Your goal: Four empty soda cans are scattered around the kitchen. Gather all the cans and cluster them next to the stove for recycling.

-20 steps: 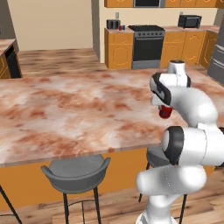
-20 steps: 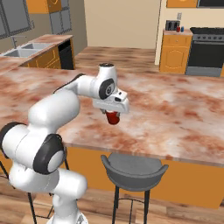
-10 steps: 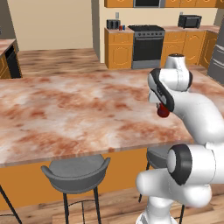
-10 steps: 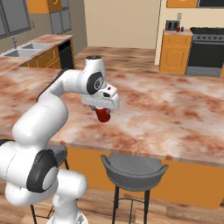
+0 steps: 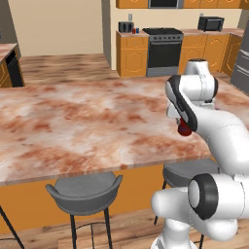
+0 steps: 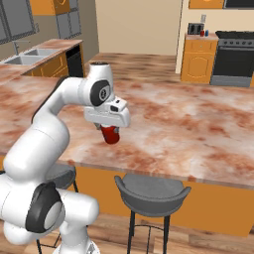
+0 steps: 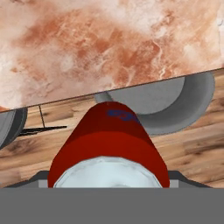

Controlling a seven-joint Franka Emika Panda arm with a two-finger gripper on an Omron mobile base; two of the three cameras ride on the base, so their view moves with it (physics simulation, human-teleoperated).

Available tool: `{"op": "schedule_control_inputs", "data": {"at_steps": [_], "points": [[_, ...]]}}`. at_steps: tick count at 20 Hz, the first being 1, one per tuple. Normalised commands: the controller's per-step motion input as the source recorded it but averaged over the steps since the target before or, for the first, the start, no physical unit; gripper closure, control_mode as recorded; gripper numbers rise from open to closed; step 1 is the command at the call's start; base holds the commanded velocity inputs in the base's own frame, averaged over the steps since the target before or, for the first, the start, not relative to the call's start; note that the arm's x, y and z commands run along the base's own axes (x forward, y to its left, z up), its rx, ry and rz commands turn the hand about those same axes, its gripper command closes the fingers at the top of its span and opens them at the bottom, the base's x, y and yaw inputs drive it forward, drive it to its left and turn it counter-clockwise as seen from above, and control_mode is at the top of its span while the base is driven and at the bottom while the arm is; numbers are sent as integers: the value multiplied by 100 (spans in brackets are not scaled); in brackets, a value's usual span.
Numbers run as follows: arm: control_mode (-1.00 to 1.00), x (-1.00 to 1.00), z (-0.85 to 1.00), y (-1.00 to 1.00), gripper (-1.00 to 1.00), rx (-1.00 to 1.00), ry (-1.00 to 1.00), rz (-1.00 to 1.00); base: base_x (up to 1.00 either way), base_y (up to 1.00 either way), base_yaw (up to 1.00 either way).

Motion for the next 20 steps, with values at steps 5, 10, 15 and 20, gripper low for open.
{"op": "schedule_control_inputs", "data": {"at_steps": [5, 10, 15, 20], "points": [[-100, 0, 6, 7, 100, 0, 9, 0, 0, 0, 0], [-100, 0, 1, 2, 100, 0, 12, 0, 0, 0, 0], [100, 0, 0, 0, 100, 0, 1, 0, -12, -15, 0], [100, 0, 0, 0, 100, 0, 0, 0, -48, -81, 3]]}}
